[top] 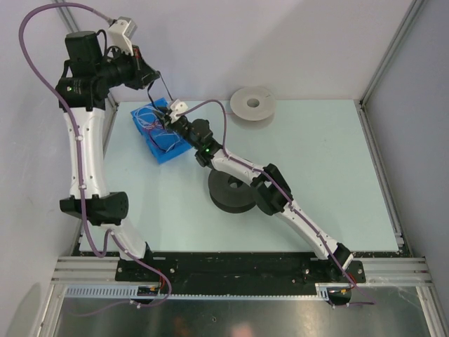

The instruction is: Wrap the cables

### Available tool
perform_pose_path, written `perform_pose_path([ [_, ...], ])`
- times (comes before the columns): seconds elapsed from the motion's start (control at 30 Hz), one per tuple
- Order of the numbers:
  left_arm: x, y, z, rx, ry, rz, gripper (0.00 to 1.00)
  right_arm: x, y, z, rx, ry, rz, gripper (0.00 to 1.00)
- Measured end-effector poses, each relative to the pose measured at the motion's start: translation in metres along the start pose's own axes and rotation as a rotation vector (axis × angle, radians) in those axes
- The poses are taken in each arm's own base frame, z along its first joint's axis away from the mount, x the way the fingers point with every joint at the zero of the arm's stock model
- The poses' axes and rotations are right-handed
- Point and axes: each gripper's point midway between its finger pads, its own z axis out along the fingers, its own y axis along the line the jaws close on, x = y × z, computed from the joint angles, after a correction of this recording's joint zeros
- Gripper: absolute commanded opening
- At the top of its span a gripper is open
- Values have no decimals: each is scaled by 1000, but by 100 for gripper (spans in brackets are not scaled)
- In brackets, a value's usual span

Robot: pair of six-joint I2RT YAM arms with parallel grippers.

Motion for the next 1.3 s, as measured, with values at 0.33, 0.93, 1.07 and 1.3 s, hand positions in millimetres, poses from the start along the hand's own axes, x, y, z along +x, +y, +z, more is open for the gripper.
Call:
perform_pose_path([
  [0.33,-19,-14,-14,15,-65,-9,0,-10,-1,3,0,-37,-32,37],
  [0.93,-160,-85,-132,-26,-606,304,0,149,12,-53,-30,302,-22,40],
  [1.07,-178,-87,-149,-70,-689,321,0,149,11,-53,-30,302,-22,41],
  [1.3,-208,-108,-197,-124,-859,386,0,149,10,-53,-30,300,-31,58],
])
